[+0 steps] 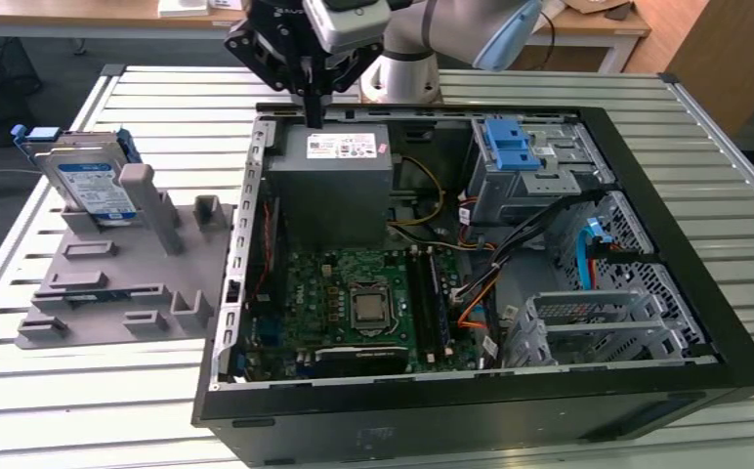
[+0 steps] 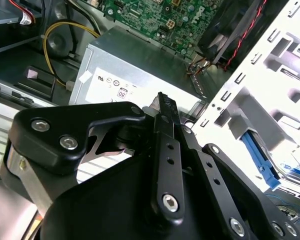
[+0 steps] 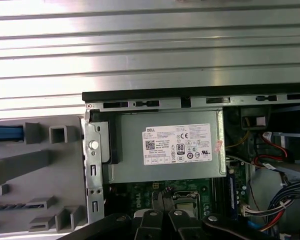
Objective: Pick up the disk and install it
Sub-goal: 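Reach for the disk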
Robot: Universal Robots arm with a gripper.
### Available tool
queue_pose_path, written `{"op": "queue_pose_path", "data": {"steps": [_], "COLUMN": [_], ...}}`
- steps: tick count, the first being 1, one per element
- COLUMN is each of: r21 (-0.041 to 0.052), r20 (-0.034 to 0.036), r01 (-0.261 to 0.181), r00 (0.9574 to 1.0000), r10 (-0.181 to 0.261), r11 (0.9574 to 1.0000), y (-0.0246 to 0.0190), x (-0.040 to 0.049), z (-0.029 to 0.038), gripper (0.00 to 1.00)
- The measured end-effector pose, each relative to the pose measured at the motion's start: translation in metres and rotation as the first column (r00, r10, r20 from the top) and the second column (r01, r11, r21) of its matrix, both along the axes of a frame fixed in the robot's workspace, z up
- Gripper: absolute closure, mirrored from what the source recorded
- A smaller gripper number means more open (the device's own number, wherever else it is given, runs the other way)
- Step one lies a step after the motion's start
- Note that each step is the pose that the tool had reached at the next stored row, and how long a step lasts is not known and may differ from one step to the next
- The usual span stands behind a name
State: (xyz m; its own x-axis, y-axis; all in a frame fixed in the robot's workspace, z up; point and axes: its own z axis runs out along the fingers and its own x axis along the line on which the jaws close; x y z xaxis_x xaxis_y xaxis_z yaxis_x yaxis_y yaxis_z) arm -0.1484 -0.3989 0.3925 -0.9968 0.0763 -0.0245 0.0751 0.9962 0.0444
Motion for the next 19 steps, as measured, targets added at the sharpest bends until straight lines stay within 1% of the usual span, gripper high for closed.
{"op": "queue_pose_path", "data": {"steps": [19], "r21": [0.0], "r20": [0.0], "r01": [0.0], "r00": [1.0], "r10": [0.0], "r11": [1.0], "y": [0.0], "x": [-0.0072], "z": [-0.0001], "gripper": [0.89]}}
